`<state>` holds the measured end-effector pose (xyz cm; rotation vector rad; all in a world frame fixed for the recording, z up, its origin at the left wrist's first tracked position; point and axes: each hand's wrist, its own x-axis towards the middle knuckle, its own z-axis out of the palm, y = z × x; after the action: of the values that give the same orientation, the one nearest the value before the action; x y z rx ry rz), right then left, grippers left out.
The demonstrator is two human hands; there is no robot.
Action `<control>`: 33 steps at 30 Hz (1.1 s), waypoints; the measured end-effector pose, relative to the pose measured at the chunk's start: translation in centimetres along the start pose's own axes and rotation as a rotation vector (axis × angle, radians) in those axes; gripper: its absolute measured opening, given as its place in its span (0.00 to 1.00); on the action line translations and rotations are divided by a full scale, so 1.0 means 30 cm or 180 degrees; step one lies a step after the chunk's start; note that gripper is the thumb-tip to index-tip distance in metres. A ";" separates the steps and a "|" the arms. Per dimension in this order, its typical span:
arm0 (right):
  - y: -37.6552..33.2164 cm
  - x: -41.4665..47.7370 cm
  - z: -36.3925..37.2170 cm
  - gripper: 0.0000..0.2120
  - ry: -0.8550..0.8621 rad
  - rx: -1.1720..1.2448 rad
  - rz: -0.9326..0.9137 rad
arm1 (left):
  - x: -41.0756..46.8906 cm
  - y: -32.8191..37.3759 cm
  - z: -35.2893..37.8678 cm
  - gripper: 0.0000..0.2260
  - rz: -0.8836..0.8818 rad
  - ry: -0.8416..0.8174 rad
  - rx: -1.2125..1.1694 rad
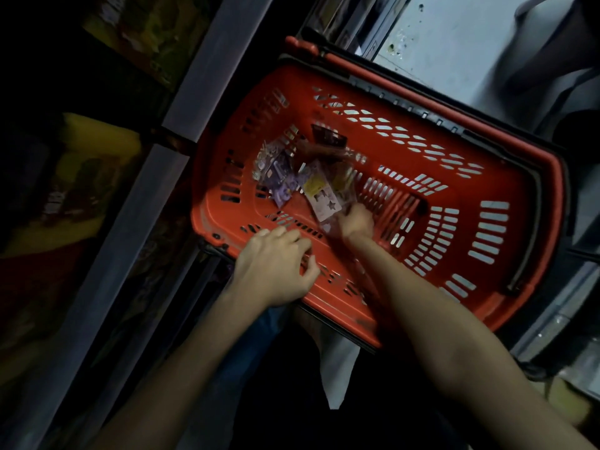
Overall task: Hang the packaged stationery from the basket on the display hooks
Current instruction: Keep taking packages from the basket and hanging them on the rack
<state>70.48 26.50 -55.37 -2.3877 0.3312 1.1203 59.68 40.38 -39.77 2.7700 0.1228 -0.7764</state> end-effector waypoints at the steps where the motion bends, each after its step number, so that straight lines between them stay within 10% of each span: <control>1: -0.001 -0.006 -0.017 0.14 0.0012 -0.0013 -0.0062 | 0.000 0.000 -0.001 0.21 -0.0005 -0.0013 0.0005; 13: 0.002 -0.085 -0.236 0.13 -0.0377 0.0750 -0.0452 | 0.004 0.005 -0.023 0.21 -0.0158 0.0067 -0.0415; 21: -0.028 -0.240 -0.422 0.09 -0.1356 0.1422 -0.0694 | 0.024 -0.024 -0.027 0.50 -0.0019 0.0450 -0.0951; 33: -0.097 -0.267 -0.492 0.18 -0.2282 0.2008 -0.0341 | 0.032 -0.020 -0.008 0.28 0.0412 0.1007 -0.1229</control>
<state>76.26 21.49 -40.14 -1.3453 0.2472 1.4612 60.53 41.02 -40.20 2.4767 0.1349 -0.2442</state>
